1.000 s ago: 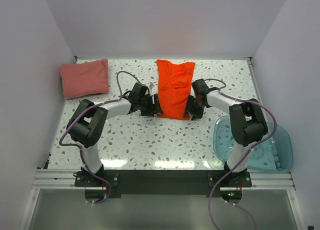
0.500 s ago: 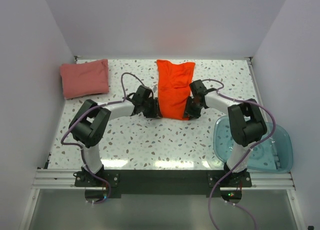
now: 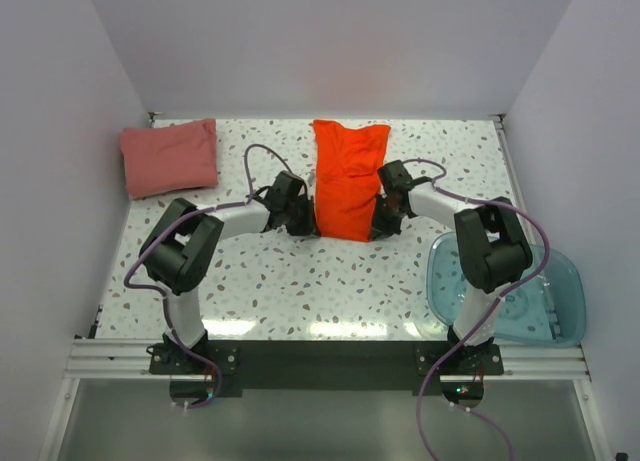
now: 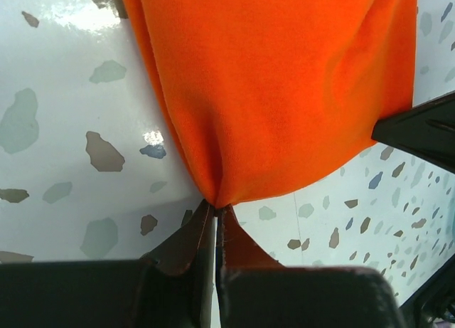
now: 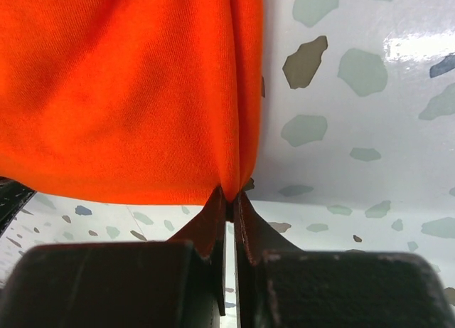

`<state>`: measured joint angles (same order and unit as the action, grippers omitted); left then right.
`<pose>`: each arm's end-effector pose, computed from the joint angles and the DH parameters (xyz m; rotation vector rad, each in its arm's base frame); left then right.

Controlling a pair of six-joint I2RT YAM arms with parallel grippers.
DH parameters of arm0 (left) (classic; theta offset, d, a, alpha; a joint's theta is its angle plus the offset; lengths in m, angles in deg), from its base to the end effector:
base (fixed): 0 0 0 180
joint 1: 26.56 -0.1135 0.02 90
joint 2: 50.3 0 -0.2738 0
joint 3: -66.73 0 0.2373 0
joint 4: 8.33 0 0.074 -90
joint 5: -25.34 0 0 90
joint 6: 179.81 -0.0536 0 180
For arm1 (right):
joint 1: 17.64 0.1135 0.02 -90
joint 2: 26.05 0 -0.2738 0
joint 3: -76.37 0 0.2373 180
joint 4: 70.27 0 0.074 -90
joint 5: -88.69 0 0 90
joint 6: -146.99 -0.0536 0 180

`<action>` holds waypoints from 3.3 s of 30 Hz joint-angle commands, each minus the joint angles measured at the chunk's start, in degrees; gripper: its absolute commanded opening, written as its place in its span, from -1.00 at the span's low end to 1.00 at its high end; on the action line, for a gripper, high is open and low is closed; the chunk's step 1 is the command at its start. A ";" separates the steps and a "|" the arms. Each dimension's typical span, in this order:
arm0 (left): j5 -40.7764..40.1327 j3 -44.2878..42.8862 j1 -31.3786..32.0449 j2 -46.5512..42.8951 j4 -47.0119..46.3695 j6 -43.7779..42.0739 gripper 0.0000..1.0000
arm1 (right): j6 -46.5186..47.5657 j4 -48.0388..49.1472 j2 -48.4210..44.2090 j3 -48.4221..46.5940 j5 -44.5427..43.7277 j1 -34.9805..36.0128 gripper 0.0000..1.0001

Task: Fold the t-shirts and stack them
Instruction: Fold the tshirt

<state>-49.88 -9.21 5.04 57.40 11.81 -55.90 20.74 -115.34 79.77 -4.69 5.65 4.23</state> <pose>0.3187 -0.2121 0.1504 0.0643 2.6131 -0.7727 0.3261 0.1379 0.1581 0.3279 2.8469 0.3999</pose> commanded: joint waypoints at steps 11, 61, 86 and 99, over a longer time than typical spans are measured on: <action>4.29 5.38 1.80 -8.10 -1.72 -9.91 -1.00 | 5.22 -8.52 -4.74 2.25 -2.30 3.79 -1.00; 1.22 8.31 10.86 -37.39 13.75 -4.03 -1.00 | -6.38 -29.09 -29.89 -4.76 -8.54 19.00 -1.00; 2.97 -10.07 1.54 -20.43 9.44 -8.68 -1.00 | 5.31 -26.80 -14.07 -26.48 -8.81 4.76 -1.00; 5.08 -15.24 -2.50 -9.88 7.25 -9.65 -1.00 | 8.83 -25.66 -2.12 -34.65 -7.14 0.63 -1.00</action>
<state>-46.27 -20.73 4.16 45.84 22.74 -64.03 27.30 -142.22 76.05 -35.42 -2.65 5.52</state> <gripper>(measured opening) 0.027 0.027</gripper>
